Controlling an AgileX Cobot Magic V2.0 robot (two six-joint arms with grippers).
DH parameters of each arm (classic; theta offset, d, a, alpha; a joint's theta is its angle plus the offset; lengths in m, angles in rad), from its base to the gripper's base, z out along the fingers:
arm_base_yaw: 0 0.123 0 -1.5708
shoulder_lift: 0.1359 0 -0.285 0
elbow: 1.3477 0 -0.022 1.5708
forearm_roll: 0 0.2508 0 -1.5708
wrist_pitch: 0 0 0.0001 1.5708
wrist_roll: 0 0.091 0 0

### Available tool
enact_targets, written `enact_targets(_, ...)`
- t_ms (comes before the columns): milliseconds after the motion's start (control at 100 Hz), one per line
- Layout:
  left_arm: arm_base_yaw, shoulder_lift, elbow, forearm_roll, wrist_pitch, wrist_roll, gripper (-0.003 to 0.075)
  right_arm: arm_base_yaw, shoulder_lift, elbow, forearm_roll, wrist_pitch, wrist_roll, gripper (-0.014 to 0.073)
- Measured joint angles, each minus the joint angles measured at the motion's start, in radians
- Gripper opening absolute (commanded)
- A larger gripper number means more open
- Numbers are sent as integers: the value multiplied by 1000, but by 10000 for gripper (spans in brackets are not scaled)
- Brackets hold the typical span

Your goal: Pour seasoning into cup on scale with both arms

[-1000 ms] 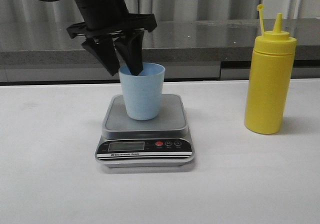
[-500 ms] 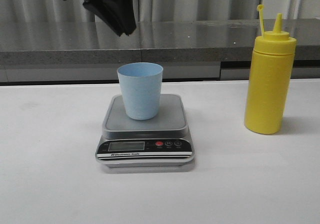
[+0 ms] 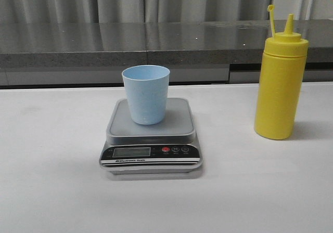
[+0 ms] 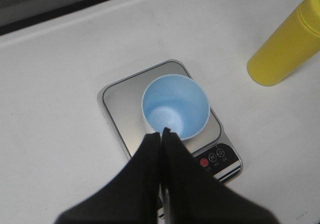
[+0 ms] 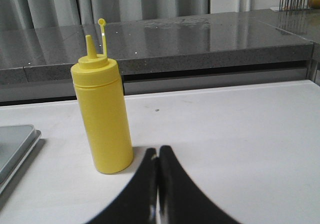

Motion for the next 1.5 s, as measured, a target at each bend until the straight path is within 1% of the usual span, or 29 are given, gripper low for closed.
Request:
enact_targets(170, 0, -215, 233, 0, -125, -7, -20, 0, 0, 0, 0, 0, 0, -61)
enact_targets(340, 0, -432, 436, -2, -197, -39, -20, 0, 0, 0, 0, 0, 0, -61)
enact_targets(500, 8, -629, 602, -2, -232, -51, -20, 0, 0, 0, 0, 0, 0, -61)
enact_targets(770, 93, -1011, 816, 0, -228, -53, -20, 0, 0, 0, 0, 0, 0, -61)
enact_targets(970, 135, -1267, 874, 60, -124, -53, -20, 0, 0, 0, 0, 0, 0, -61)
enact_targets(1110, 147, -1382, 877, 78, -92, -53, -20, 0, 0, -2, 0, 13, 0, -61)
enact_targets(1280, 147, -1401, 877, 83, -83, -53, -20, 0, 0, -47, 26, 59, 2, -61)
enact_targets(1400, 147, -1401, 877, 85, -78, -53, -20, 7, 66, -92, 74, 89, 6, -57)
enact_targets(1450, 147, -1401, 877, 85, -76, -53, -20, 12, 113, -117, 84, 110, 6, -37)
enact_targets(1500, 147, -1401, 877, 85, -76, -53, -20, 17, 164, -144, 90, 126, 6, 1)
